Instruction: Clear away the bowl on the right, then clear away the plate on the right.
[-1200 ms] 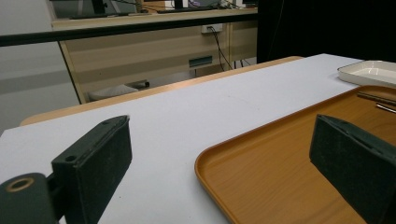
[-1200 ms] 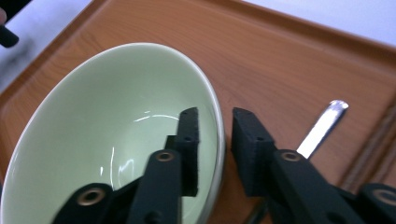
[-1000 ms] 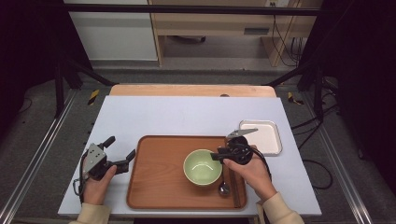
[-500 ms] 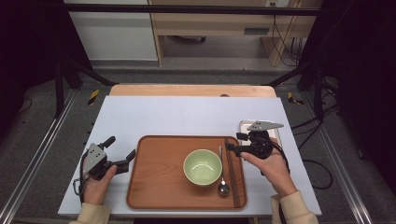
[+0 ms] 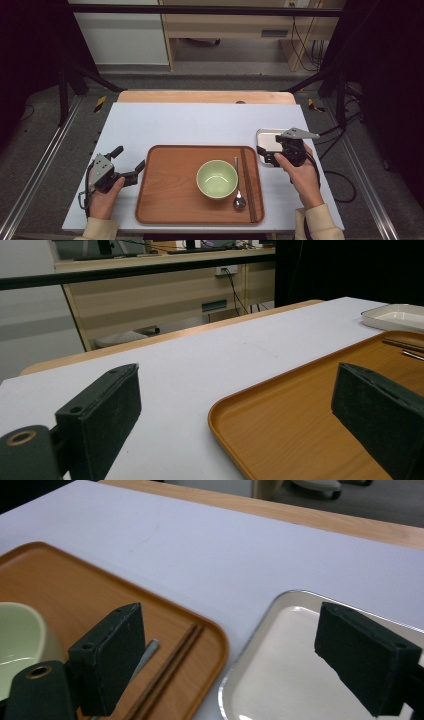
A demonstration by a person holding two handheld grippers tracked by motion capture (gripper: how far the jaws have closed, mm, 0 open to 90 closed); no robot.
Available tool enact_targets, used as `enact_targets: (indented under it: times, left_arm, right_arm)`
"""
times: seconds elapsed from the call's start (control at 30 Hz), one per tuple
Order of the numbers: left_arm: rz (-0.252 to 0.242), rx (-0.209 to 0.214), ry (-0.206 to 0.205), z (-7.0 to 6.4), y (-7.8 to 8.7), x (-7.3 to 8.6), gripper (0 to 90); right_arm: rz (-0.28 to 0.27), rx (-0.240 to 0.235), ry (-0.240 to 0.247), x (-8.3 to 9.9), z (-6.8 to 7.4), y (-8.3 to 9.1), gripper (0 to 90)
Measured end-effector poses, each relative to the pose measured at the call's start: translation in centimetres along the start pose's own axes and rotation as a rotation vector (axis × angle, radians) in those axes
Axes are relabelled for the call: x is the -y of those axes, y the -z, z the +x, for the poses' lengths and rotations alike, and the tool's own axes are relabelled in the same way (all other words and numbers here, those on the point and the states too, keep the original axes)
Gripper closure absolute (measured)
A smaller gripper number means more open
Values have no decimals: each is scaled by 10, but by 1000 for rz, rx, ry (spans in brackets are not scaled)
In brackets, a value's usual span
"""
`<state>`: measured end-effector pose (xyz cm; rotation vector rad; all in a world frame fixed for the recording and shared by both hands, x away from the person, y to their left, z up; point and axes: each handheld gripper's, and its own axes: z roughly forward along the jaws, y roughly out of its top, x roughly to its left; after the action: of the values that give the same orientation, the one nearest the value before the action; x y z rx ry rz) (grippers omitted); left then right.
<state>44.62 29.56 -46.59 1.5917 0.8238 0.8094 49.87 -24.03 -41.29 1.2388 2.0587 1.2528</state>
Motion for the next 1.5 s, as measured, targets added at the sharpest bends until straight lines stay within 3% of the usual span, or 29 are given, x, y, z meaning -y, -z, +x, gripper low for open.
enact_targets:
  times: [0.13, 0.37, 0.5, 0.73, 0.87, 1.17, 1.5]
  left_arm:
    - [0, 0, 0, 0, 0, 0, 54]
    - [1, 1, 0, -1, 0, 0, 54]
    - [1, 1, 0, 0, 0, 0, 53]
    - [1, 2, 0, -1, 0, 0, 54]
    - [1, 2, -1, -1, -1, 0, 53]
    - [3, 4, -2, -2, -1, 0, 54]
    - [6, 6, -4, -2, -2, 0, 54]
  right_arm:
    - [-10, 41, -40, 3, -13, 5, 142]
    - [-25, 127, -75, 12, -34, 13, 269]
    - [-8, 197, -84, 19, -46, 15, 279]
    - [31, 294, -173, 30, -67, 21, 319]
    - [60, 313, -200, 35, -74, 22, 348]
    - [103, 315, -272, 44, -84, 20, 501]
    - [104, 305, -335, 49, -92, 24, 542]
